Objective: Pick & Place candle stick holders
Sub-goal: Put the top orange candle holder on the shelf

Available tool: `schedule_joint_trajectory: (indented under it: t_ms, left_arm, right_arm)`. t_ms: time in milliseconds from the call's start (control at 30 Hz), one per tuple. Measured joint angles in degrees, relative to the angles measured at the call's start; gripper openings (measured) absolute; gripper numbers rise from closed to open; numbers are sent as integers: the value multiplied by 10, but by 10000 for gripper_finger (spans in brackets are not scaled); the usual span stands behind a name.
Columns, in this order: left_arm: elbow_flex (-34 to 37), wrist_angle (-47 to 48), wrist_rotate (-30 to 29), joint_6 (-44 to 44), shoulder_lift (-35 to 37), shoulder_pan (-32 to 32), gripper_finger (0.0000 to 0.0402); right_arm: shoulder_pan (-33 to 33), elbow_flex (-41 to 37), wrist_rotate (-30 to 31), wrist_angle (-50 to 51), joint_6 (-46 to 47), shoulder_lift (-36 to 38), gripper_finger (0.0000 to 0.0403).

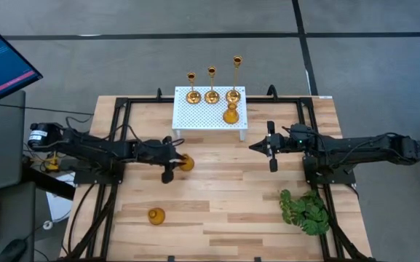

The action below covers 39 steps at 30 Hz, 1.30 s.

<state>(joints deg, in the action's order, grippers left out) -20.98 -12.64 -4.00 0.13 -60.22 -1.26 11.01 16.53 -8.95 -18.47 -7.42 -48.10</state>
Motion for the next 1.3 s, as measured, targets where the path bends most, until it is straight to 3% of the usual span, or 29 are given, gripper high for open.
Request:
schedule_joint_trajectory:
  t_ms: [300,500,633,900,1300]
  left_arm:
    - [3,9,-36,44,110,-8,94]
    - [-5,17,-54,74,141,-7,94]
    - [-43,63,-67,75,134,-6,94]
    - [-141,273,-123,71,76,-6,94]
    - [-146,274,-99,88,13,-37,94]
  right_arm:
    - [-1,0,0,1,0,0,0]
    - [-1,0,0,1,0,0,0]
    - [-1,0,0,1,0,0,0]
    - [-1,0,0,5,0,0,0]
    - [0,0,0,5,0,0,0]
